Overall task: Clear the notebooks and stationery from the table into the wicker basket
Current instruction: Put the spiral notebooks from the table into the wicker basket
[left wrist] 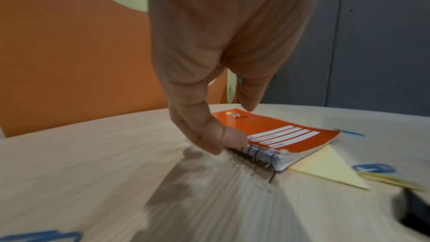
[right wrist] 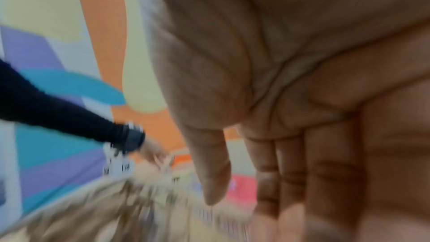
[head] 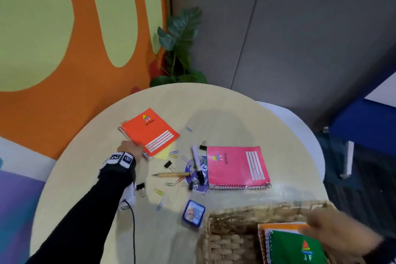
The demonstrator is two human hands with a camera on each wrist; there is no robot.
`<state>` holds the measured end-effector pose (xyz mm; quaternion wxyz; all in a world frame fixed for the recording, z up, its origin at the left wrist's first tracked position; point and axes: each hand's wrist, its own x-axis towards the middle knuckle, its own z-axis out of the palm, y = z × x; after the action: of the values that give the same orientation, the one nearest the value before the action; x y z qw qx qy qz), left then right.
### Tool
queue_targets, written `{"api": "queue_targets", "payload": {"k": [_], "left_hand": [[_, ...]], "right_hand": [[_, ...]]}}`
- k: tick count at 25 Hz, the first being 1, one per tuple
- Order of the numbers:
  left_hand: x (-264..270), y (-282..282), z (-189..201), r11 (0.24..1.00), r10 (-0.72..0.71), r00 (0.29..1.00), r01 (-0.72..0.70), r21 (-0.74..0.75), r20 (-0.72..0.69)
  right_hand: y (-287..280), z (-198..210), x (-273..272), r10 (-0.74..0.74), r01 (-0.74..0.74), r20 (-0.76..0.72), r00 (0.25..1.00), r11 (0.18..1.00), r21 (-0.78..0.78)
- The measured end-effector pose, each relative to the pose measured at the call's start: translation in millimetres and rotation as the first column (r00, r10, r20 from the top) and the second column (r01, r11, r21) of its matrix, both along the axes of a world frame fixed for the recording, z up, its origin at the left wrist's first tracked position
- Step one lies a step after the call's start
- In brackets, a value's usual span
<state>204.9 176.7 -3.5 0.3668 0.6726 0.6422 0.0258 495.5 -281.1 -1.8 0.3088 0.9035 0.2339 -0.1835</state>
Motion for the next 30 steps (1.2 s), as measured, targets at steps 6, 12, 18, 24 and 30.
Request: {"api": "queue_targets", "payload": {"k": [6,12,18,24,30], "left_hand": [[33.9,30.7,-31.9,0.997,-0.049,0.966,0.033,-0.065,-0.255],[35.9,38.7,-45.9,0.966,-0.259,0.904,0.246,-0.082,-0.34],[48.3,37.8,-34.6,0.989,0.14,0.99,-0.14,-0.049,-0.006],[26.3,8.9,30.6,0.922,0.312,0.63,-0.382,-0.066,0.711],[-61.1,-117.2,94.0,0.955,0.198,0.344,-0.28,-0.101,0.918]], "right_hand": [[175.4,100.5,-20.5,0.516,-0.264,-0.322,0.794,0.769,0.582],[244.4,-6.4,0.5,0.539,-0.461,-0.341,0.77,0.84,0.287],[241.4,-19.7,4.2,0.482,-0.361,-0.348,0.804,0.861,0.359],[238.3,-13.6,-4.8,0.422,-0.304,-0.328,0.845,0.885,0.354],[226.0,13.7,-10.1,0.354,-0.205,-0.316,0.88,0.885,0.419]]}}
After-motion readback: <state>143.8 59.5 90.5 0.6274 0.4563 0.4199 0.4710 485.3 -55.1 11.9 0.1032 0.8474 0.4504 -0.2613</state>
